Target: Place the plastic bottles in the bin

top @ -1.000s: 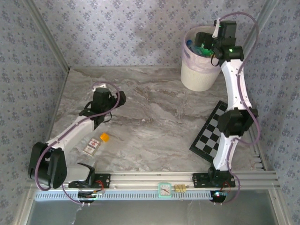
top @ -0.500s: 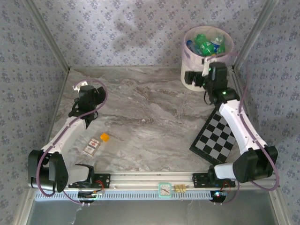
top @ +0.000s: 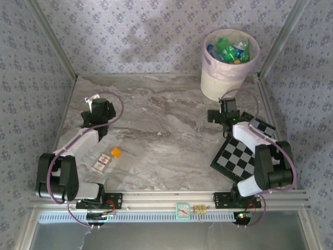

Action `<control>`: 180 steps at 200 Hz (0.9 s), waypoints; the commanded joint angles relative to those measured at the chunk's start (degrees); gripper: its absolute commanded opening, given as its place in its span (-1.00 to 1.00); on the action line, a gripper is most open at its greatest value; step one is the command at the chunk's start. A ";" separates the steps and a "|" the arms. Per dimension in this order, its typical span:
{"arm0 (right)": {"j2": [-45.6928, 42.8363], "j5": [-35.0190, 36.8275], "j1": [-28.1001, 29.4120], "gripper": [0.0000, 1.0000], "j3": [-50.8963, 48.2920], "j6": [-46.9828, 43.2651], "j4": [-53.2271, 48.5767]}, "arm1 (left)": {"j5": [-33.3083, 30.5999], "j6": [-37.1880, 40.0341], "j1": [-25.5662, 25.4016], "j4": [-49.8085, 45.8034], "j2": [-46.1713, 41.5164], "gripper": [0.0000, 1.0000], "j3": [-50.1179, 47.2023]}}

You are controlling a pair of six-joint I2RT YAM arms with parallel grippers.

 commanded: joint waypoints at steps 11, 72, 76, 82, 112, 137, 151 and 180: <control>5.05 5.44 -0.85 1.00 -2.02 -7.15 10.78 | -2.64 5.39 0.07 3.25 3.83 0.94 0.40; 3.89 3.30 -2.87 1.00 -8.34 -8.30 21.19 | -6.82 14.17 -1.98 19.05 7.90 0.93 -7.45; 2.93 2.26 -3.65 1.00 -9.67 -7.68 22.48 | -7.22 14.61 -2.28 19.67 8.01 0.93 -7.68; 1.56 0.44 -4.98 1.00 -12.02 -6.98 25.23 | -6.60 15.64 -2.81 19.58 7.82 0.92 -7.66; -1.98 -7.89 -11.62 1.00 -22.30 -3.43 40.74 | -4.62 22.02 -4.00 31.90 8.83 0.88 -12.16; -0.71 -7.67 -11.20 0.99 -24.39 -3.96 44.76 | -3.55 21.18 -3.37 33.63 7.42 0.83 -14.22; 0.14 -5.60 -10.04 1.00 -25.27 -4.58 47.90 | 0.84 19.83 -1.77 36.58 5.74 0.82 -16.88; 0.04 -5.65 -10.08 1.00 -25.21 -4.57 47.56 | 13.48 13.75 5.98 38.20 4.77 0.80 -19.53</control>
